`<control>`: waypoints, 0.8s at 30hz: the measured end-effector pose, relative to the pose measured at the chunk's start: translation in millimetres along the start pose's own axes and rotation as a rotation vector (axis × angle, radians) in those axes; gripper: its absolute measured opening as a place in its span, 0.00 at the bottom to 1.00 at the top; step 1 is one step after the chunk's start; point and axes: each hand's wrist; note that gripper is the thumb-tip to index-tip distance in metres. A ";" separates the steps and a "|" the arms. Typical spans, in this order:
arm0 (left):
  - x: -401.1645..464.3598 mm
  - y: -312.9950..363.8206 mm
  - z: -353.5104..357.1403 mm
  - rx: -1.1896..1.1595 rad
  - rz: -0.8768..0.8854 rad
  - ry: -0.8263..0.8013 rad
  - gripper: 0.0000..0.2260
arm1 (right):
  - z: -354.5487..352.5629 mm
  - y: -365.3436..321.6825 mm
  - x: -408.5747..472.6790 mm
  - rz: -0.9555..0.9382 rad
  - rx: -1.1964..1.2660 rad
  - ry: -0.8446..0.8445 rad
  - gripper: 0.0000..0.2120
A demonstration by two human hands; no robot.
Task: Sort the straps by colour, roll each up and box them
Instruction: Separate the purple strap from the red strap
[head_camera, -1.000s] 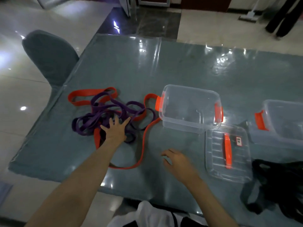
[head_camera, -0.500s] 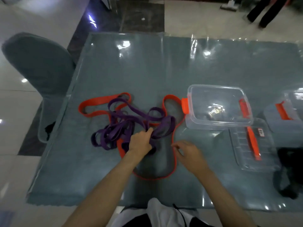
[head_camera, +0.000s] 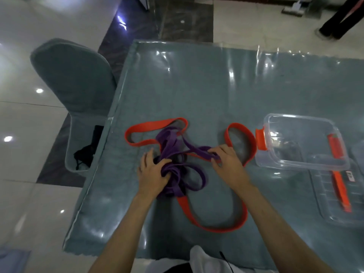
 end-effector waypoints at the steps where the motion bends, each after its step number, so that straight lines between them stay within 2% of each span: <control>1: 4.2 -5.4 3.0 -0.060 -0.031 -0.051 0.24 | 5.6 -1.5 9.3 0.012 -0.023 -0.023 0.17; 4: 16.1 -14.6 6.4 -0.267 -0.020 -0.150 0.22 | 21.6 -2.5 35.6 0.175 -0.060 -0.182 0.30; 6: 20.8 -16.8 5.9 -0.321 0.010 -0.146 0.20 | 32.1 0.2 50.1 0.307 -0.105 -0.398 0.41; 8: 22.3 -18.8 6.2 -0.321 0.040 -0.152 0.19 | 44.8 2.7 59.1 0.313 -0.158 -0.592 0.43; 10: 20.6 -17.9 8.9 -0.321 0.079 -0.169 0.20 | 54.7 4.8 62.1 0.250 -0.152 -0.641 0.39; 14: 6.3 -9.4 9.1 -0.270 0.036 -0.125 0.22 | 66.0 2.9 59.8 0.117 -0.177 -0.409 0.26; 18: -13.3 2.9 2.7 -0.325 0.078 -0.017 0.26 | 72.2 -7.3 40.2 0.038 -0.212 -0.287 0.23; 21: -31.1 15.5 -7.9 -0.370 0.109 -0.003 0.27 | 60.1 -17.7 21.8 0.109 -0.051 -0.116 0.22; 24: -50.3 29.5 -21.8 -0.439 0.149 0.000 0.26 | 43.1 -31.6 -3.0 0.133 0.174 -0.049 0.21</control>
Point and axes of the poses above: each hand's wrist, its own x-axis towards the middle knuckle, its own z-axis out of the palm, y = z × x, and after that the axes turned 10 degrees about x, right-handed
